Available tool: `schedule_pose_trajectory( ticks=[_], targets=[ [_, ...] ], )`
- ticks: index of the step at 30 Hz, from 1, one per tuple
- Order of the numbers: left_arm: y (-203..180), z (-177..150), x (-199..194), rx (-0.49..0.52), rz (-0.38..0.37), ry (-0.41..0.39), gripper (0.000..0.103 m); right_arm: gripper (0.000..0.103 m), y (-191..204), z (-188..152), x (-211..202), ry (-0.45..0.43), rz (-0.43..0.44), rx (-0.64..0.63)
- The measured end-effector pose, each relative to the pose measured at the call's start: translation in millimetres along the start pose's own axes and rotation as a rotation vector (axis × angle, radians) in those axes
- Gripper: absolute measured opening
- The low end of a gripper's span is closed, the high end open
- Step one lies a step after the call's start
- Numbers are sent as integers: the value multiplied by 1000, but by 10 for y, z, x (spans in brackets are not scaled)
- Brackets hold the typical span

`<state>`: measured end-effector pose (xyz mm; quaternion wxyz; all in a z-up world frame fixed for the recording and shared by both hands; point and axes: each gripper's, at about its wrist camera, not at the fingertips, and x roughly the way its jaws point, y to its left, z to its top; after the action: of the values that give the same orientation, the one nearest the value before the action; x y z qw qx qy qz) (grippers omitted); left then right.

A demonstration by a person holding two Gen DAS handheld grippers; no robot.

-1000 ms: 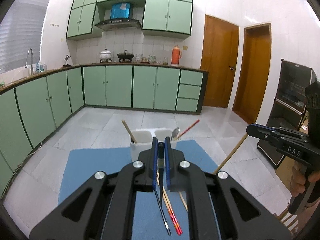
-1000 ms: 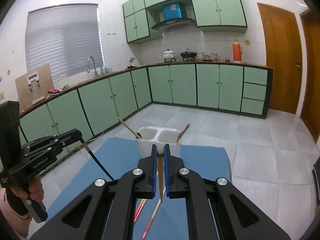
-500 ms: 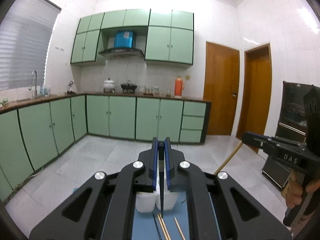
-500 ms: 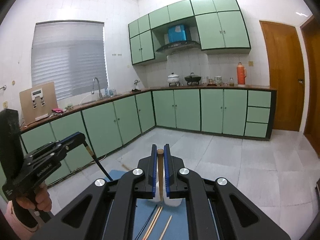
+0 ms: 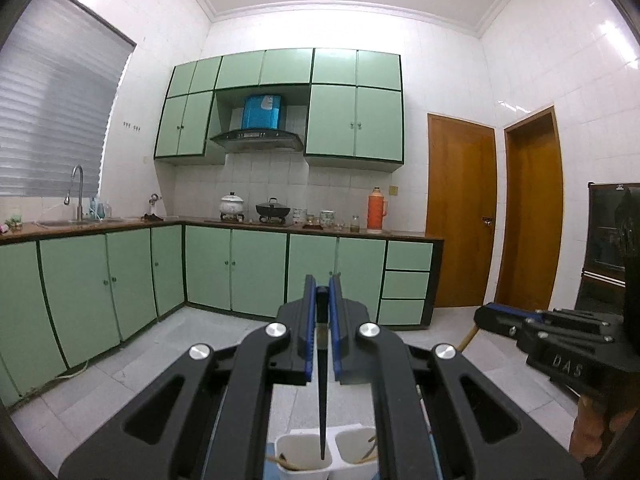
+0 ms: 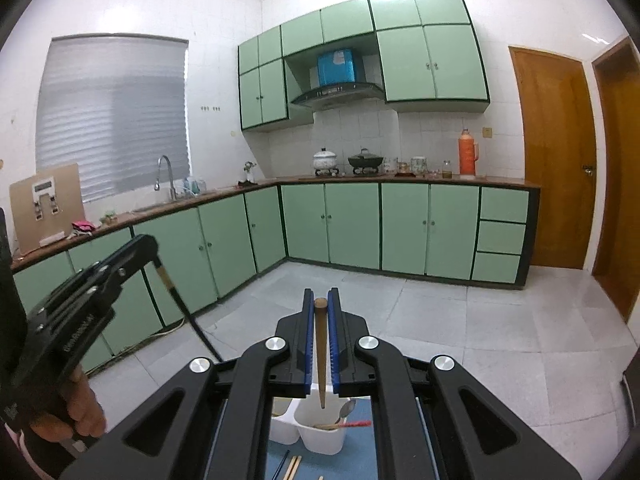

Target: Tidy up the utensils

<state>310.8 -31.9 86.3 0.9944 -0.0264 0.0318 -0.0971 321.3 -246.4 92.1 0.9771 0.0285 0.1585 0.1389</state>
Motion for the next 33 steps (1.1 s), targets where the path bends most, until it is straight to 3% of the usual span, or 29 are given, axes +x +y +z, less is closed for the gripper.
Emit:
schedule_pose_trajectory(
  ticks=[7, 16, 19, 21, 23, 25, 27, 33],
  targets=[
    [5, -457, 540, -15, 2, 148, 5, 6, -63, -281, 490, 88, -15, 8],
    [182, -790, 529, -24, -1, 268, 7, 7, -141, -572, 579, 147, 20, 39],
    [219, -789, 401, -12, 4, 260, 26, 15, -180, -614, 456, 132, 10, 49],
    [260, -758, 248, -17, 11, 244, 46, 28, -196, -628, 367, 117, 6, 55],
    [289, -729, 103, -19, 6, 231, 47, 28, -199, -670, 219, 102, 0, 53],
    [306, -721, -13, -21, 10, 227, 55, 32, -207, -731, 57, 87, -11, 56],
    [331, -743, -201, -35, 6, 220, 68, 43, -191, -811, -95, 74, -18, 61],
    [341, -1086, -744, -21, 7, 270, 83, 59, -94, -1343, -550, 89, -37, 79]
  ],
)
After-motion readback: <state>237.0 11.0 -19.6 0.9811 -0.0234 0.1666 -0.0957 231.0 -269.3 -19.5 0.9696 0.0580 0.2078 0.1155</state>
